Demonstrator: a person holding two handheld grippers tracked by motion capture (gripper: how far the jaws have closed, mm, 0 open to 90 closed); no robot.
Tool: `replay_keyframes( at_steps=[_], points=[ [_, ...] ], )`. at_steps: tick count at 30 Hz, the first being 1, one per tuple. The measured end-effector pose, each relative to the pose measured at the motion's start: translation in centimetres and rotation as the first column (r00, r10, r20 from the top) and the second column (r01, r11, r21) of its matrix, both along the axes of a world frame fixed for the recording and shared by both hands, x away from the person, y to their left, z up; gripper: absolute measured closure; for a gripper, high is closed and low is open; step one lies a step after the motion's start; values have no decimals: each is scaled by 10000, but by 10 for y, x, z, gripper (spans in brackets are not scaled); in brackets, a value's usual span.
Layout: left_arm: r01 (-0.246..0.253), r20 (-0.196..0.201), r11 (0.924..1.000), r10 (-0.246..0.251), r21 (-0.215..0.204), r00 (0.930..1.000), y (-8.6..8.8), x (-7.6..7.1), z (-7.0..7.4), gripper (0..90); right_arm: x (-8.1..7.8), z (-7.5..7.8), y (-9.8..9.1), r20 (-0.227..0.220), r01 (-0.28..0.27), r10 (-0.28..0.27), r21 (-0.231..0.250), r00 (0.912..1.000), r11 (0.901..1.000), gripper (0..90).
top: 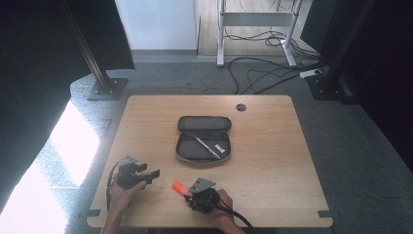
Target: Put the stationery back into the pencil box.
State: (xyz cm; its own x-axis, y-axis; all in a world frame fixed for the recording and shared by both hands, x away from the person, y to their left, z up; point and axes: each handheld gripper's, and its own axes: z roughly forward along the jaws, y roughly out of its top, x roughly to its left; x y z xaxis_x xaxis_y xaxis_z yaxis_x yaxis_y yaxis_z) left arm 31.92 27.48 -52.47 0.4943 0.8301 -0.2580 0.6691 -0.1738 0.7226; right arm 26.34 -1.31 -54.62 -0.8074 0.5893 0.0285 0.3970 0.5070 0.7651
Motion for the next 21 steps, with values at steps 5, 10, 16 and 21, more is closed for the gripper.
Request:
replay_keyframes(
  at_steps=[5, 10, 16, 21],
  points=[
    [-2, -3, 10000, 2, -10, 10000, 0, 0, 0, 281, 1, 6, -4, 127, 45, -48, 188, 9999, 9998, 654],
    [4, 10, 10000, -4, -6, 10000, 1, 0, 1, 281, 2, 15, -10, 304, 94, -107, 440, 9995, 9990, 654],
    [2, -28, 10000, -2, 6, 10000, 0, 0, 0, 281, 5, 26, -18, 473, 222, -258, 749, 9985, 9969, 654],
    [15, -27, 10000, -14, 21, 10000, -1, 0, -1, 281, 9, 33, -24, 528, 357, -407, 916, 9978, 9952, 654]
  ],
)
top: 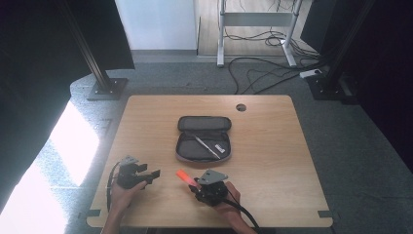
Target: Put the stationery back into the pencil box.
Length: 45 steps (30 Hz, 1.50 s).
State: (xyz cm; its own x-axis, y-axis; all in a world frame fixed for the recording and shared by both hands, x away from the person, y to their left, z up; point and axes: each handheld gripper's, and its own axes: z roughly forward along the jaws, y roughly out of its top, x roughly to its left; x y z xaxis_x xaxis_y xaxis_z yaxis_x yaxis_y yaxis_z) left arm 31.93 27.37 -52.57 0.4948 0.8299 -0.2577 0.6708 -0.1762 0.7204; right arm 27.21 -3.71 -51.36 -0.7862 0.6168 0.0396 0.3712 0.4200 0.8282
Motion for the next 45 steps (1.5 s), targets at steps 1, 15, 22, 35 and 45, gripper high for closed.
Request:
replay_keyframes(
  at_steps=[1, 15, 22, 35, 45],
  points=[
    [-4, 3, 10000, 4, -8, 10000, 0, 0, 0, 281, 1, 1, -1, 9, 38, -38, 59, 10000, 10000, 654],
    [0, -26, 10000, 0, -4, 10000, -1, 0, 0, 281, 14, 16, -14, 125, 264, -271, 472, 9996, 9985, 654],
    [-3, -4, 10000, 3, -24, 10000, 0, 0, 1, 281, 28, 28, -22, 125, 455, -463, 555, 9988, 9974, 654],
    [36, -24, 10000, -36, 0, 10000, -1, 0, 0, 281, 53, 38, -29, 59, 630, -635, 591, 9980, 9963, 654],
    [32, -15, 10000, -32, -18, 10000, -1, 0, 1, 281, 69, 40, -28, -5, 801, -801, 471, 9968, 9957, 654]
  ],
)
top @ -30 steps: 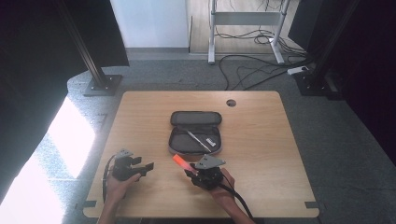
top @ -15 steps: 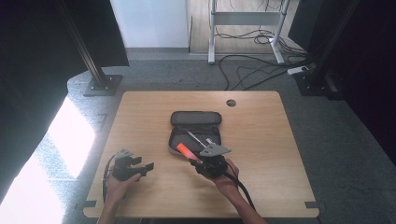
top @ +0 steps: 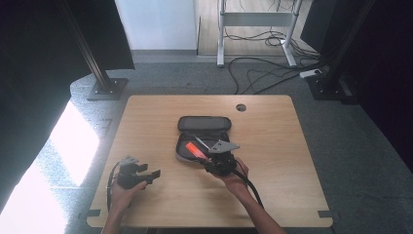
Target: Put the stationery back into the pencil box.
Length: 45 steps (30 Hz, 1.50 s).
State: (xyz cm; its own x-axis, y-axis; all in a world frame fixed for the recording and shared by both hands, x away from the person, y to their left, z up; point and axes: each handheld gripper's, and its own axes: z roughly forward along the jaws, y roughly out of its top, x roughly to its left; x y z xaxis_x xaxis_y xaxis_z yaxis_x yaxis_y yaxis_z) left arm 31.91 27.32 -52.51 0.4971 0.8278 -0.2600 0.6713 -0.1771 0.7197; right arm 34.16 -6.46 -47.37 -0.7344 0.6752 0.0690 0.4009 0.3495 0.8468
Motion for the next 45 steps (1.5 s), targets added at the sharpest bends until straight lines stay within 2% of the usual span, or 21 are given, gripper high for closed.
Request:
replay_keyframes(
  at_steps=[25, 45],
  points=[
    [45, -5, 10000, -45, 19, 10000, -1, 0, 0, 281, 26, 10, 6, 42, 33, -32, -102, 10000, 9999, 654],
    [64, 2, 10000, -64, -22, 10000, -2, 0, 0, 281, 45, 7, 6, -77, 422, -424, -220, 9991, 9989, 654]
  ],
)
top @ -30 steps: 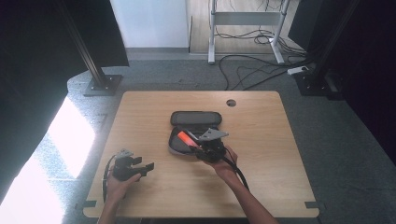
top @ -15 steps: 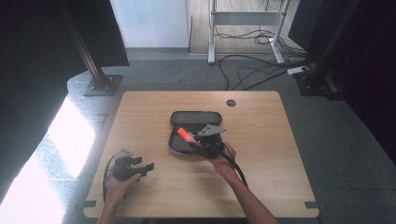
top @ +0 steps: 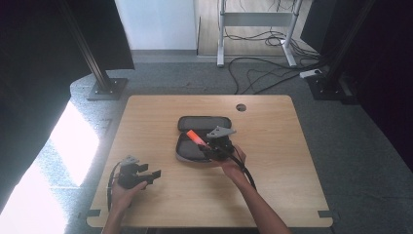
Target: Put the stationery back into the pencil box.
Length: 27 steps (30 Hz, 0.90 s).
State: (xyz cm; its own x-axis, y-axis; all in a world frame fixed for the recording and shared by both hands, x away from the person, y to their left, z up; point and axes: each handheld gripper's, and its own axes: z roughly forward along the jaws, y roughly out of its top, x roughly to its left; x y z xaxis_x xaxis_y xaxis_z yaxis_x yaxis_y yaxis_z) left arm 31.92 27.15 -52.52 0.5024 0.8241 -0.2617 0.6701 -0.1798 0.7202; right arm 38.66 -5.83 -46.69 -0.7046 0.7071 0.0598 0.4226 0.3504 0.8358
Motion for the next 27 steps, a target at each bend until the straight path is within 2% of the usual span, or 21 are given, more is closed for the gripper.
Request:
replay_keyframes(
  at_steps=[12, 27],
  points=[
    [-31, 2, 10000, 31, -41, 10000, 2, 0, 0, 281, 18, -10, 7, -297, 71, -80, -282, 9995, 9996, 654],
    [-5, 1, 10000, 5, -16, 10000, 1, 0, 0, 281, 28, -24, 18, -535, 122, -149, -503, 9985, 9987, 654]
  ],
)
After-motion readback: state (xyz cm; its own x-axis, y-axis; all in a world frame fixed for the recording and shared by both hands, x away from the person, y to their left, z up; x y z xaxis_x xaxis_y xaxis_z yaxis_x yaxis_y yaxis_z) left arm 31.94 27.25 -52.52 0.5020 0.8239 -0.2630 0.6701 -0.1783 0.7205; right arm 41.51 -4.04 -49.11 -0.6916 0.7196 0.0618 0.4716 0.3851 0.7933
